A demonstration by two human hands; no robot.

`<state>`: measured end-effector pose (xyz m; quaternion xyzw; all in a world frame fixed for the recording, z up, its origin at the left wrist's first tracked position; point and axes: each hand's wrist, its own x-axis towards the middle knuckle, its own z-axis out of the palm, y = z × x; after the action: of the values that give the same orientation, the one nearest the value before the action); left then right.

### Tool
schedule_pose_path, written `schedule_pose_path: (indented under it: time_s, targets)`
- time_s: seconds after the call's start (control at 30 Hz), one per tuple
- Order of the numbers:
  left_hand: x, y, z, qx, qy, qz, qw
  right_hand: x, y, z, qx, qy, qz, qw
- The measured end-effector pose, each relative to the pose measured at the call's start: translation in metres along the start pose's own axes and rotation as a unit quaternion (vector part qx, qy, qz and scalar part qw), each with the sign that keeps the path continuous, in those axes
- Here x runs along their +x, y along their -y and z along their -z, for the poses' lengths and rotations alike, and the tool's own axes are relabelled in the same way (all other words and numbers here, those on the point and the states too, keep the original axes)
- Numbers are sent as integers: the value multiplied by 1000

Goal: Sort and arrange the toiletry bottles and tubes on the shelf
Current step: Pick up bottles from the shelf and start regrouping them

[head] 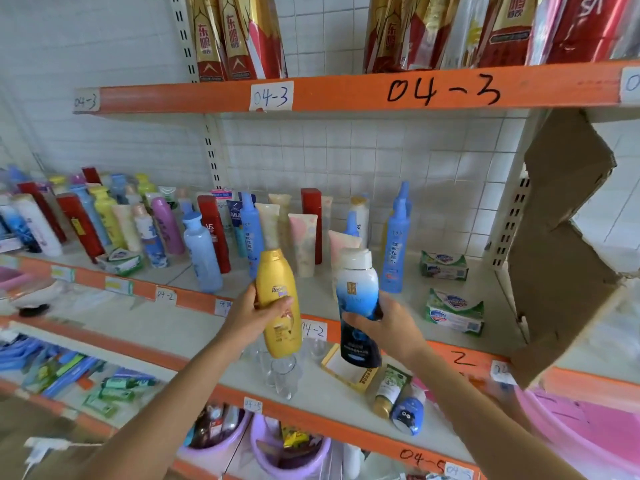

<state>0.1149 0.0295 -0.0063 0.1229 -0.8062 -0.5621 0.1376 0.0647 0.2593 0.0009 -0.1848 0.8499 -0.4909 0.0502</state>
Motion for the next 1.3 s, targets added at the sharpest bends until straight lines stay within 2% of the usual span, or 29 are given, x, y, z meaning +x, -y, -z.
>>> schedule_pose_path:
  time_s: [0.1, 0.27, 0.47, 0.87, 1.13, 1.3]
  targets:
    - [-34, 16, 9, 12, -7, 18, 1000, -12, -3, -26, -10, 53, 3, 999]
    - [-76, 39, 44, -17, -62, 52, 997, -22, 13, -71, -4, 109, 11, 994]
    - [-95, 59, 120, -61, -107, 56, 991, -24, 67, -139, 3, 115, 36, 993]
    - [-103, 118, 318, -90, -159, 81, 980, -7, 179, -313, 15, 134, 52, 990]
    - [-90, 156, 397, -183, -188, 111, 959, 30, 239, -397, 5, 170, 80, 982]
    - [-66, 165, 445, -160, -209, 112, 958, 69, 269, -449, 41, 210, 93, 972]
